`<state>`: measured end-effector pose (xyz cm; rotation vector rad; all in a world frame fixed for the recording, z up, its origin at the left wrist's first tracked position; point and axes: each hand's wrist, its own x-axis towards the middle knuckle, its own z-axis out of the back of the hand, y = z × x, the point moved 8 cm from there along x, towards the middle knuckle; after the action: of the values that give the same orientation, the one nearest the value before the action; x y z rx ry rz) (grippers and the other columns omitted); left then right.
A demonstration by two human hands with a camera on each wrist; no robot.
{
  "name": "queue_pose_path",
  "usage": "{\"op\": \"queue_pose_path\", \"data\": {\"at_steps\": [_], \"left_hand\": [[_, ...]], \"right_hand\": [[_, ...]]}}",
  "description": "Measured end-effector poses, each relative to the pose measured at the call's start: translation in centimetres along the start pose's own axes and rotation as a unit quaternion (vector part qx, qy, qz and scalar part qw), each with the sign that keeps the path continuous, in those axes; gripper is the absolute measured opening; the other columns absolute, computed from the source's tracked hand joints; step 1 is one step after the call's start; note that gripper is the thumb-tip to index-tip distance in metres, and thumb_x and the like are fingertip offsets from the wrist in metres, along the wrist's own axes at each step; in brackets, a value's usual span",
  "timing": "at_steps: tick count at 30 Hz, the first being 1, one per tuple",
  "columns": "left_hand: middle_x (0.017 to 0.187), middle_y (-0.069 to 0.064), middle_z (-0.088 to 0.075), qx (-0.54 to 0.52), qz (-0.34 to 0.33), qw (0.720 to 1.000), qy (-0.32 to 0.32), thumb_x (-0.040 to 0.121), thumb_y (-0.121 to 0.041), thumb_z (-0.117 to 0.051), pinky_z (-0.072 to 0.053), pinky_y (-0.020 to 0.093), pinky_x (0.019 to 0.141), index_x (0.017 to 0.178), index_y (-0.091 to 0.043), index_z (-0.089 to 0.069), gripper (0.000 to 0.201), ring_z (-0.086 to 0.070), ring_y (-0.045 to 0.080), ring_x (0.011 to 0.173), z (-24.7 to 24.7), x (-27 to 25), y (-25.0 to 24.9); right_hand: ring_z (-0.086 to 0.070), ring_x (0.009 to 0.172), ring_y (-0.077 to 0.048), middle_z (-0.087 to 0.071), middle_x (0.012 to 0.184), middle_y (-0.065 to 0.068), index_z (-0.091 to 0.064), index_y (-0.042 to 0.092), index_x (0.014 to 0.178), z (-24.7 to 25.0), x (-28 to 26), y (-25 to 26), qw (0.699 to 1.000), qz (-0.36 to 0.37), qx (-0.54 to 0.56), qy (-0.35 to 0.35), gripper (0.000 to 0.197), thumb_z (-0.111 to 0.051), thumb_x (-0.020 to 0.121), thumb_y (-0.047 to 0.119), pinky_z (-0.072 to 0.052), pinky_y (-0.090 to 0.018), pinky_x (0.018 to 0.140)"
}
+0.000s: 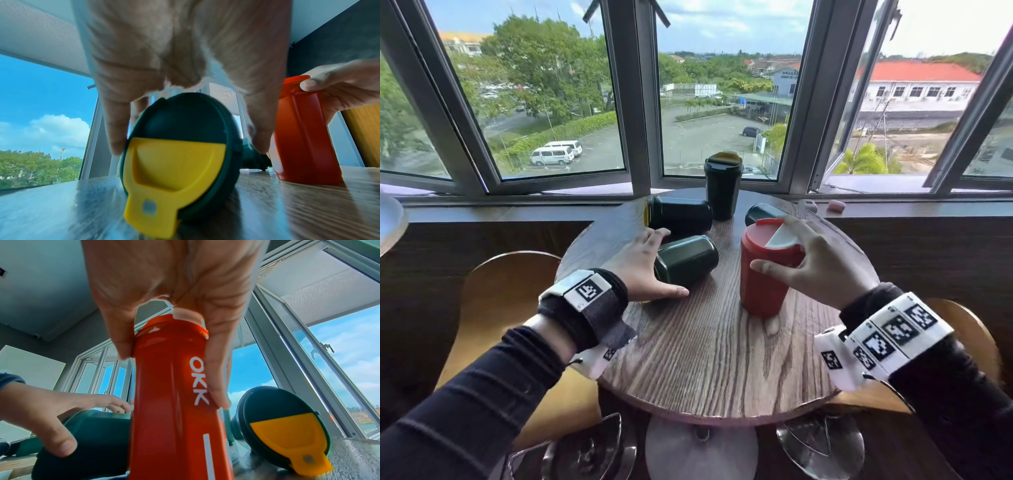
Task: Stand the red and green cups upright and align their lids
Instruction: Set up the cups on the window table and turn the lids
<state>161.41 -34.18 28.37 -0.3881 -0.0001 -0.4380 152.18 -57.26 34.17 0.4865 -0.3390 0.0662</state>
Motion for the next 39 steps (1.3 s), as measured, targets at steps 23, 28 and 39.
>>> {"op": "queue_pose_path", "data": {"at_steps": [23, 28, 39], "left_hand": [[0.116, 0.011, -0.056, -0.013, -0.038, 0.994, -0.105, 0.055, -0.034, -0.086, -0.036, 0.023, 0.082, 0.121, -0.009, -0.049, 0.079, -0.051, 0.022, 0.102, 6.5, 1.5, -4.2], [0.123, 0.009, -0.059, -0.018, -0.090, 0.992, -0.091, 0.056, -0.049, -0.078, -0.041, 0.030, 0.097, 0.127, -0.012, -0.051, 0.085, -0.055, 0.023, 0.113, 6.1, 2.9, -6.8], [0.140, 0.008, -0.042, 0.046, -0.105, 0.993, -0.029, 0.081, -0.045, -0.063, -0.029, 0.035, 0.108, 0.136, -0.015, -0.040, 0.067, -0.041, 0.024, 0.128, 3.0, 5.5, -9.9]], "right_hand": [[-0.054, 0.113, -0.018, -0.054, 0.125, -0.002, -0.034, 0.025, 0.140, -1.9, 1.3, -2.2, 0.995, 0.015, 0.096, -0.004, 0.101, -0.064, 0.057, 0.075, -0.046, -0.036, 0.099], [-0.057, 0.111, -0.017, -0.057, 0.123, -0.001, -0.034, 0.030, 0.139, -2.4, 1.6, -2.3, 0.991, 0.018, 0.134, 0.009, 0.100, -0.065, 0.056, 0.077, -0.049, -0.038, 0.097], [-0.058, 0.109, -0.020, -0.056, 0.121, -0.003, -0.037, 0.025, 0.136, -2.5, 1.6, -2.5, 0.988, 0.019, 0.153, 0.003, 0.102, -0.064, 0.054, 0.079, -0.051, -0.038, 0.092]]}}
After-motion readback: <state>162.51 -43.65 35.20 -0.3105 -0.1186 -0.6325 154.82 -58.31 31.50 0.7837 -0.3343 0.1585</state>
